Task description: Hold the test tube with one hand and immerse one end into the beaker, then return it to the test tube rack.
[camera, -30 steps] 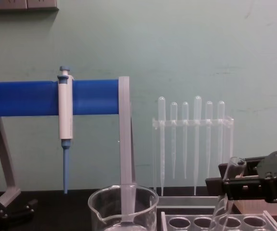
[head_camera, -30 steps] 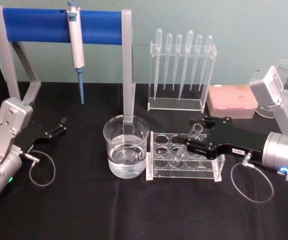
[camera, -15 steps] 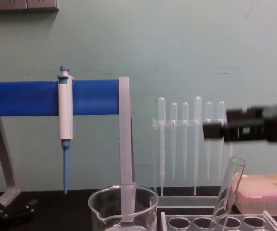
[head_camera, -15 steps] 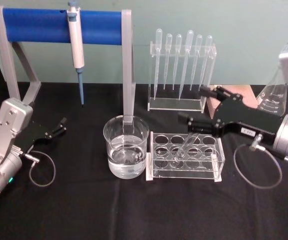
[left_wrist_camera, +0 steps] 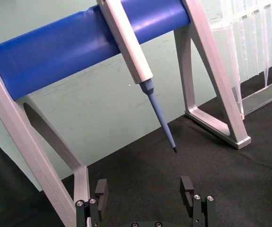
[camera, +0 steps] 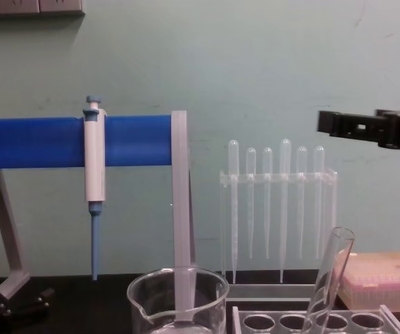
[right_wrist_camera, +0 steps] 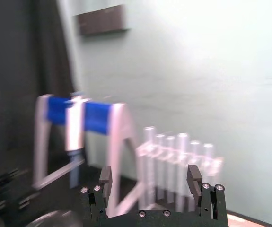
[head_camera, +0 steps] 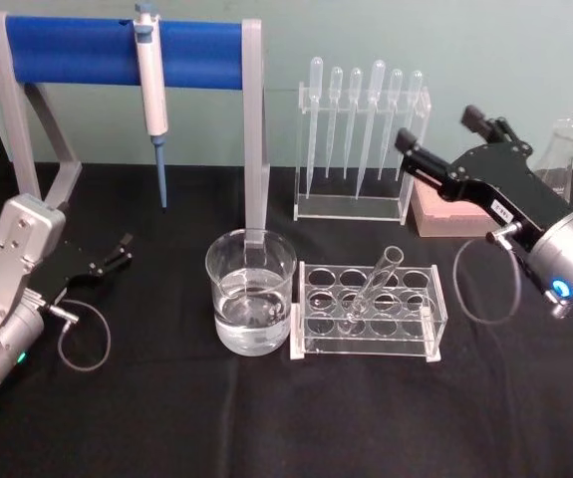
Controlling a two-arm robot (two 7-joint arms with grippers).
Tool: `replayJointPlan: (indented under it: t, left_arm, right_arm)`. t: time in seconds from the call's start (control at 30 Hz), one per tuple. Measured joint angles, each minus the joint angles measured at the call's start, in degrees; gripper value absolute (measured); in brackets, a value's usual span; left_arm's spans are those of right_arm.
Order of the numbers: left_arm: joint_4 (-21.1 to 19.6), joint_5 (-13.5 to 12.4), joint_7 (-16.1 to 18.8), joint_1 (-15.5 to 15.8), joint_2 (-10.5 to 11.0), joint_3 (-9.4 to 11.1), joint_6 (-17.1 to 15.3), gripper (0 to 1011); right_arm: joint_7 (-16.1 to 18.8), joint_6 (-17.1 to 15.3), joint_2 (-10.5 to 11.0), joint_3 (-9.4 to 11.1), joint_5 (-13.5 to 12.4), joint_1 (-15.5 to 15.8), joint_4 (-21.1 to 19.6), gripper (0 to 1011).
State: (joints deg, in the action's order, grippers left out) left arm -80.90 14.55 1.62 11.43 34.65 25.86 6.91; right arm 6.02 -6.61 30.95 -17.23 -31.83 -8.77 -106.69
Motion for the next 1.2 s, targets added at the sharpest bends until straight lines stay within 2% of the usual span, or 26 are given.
replayJointPlan:
  t: [0.03, 0.1, 0.13, 0.2, 0.33, 0.57, 0.7, 1.2]
  left_arm:
    - [0.00, 0.00, 0.00, 0.00, 0.00, 0.00, 0.00, 1000]
    - [0.00, 0.00, 0.00, 0.00, 0.00, 0.00, 0.00, 1000]
    - [0.00, 0.00, 0.00, 0.00, 0.00, 0.00, 0.00, 1000]
    - [0.00, 0.00, 0.00, 0.00, 0.00, 0.00, 0.00, 1000]
    - [0.00, 0.00, 0.00, 0.00, 0.00, 0.00, 0.00, 1000]
    - [0.00, 0.00, 0.00, 0.00, 0.00, 0.00, 0.00, 1000]
    - [0.00, 0.00, 0.00, 0.00, 0.00, 0.00, 0.00, 1000]
    - [0.00, 0.00, 0.00, 0.00, 0.00, 0.00, 0.00, 1000]
  right_arm:
    - [-2.94, 1.24, -1.73, 0.00, 1.92, 0.58, 0.72, 1002]
    - [-4.21, 1.78, -2.57, -0.03, 2.76, 0.85, 1.12, 1003]
    - [-6.54, 2.97, -4.06, -0.13, 4.50, 1.28, 2.00, 1003]
    - [-8.95, 4.84, -6.02, -0.46, 6.87, 1.64, 3.91, 1003]
    - [-10.60, 7.15, -8.02, -0.92, 9.48, 1.61, 7.62, 1003]
    - [-10.49, 9.08, -9.41, -1.33, 12.30, 1.03, 12.21, 1003]
    - [-9.85, 9.24, -9.66, -1.17, 13.26, 1.06, 12.73, 1003]
    - [-9.33, 9.19, -9.54, -1.12, 13.37, 1.07, 12.61, 1003]
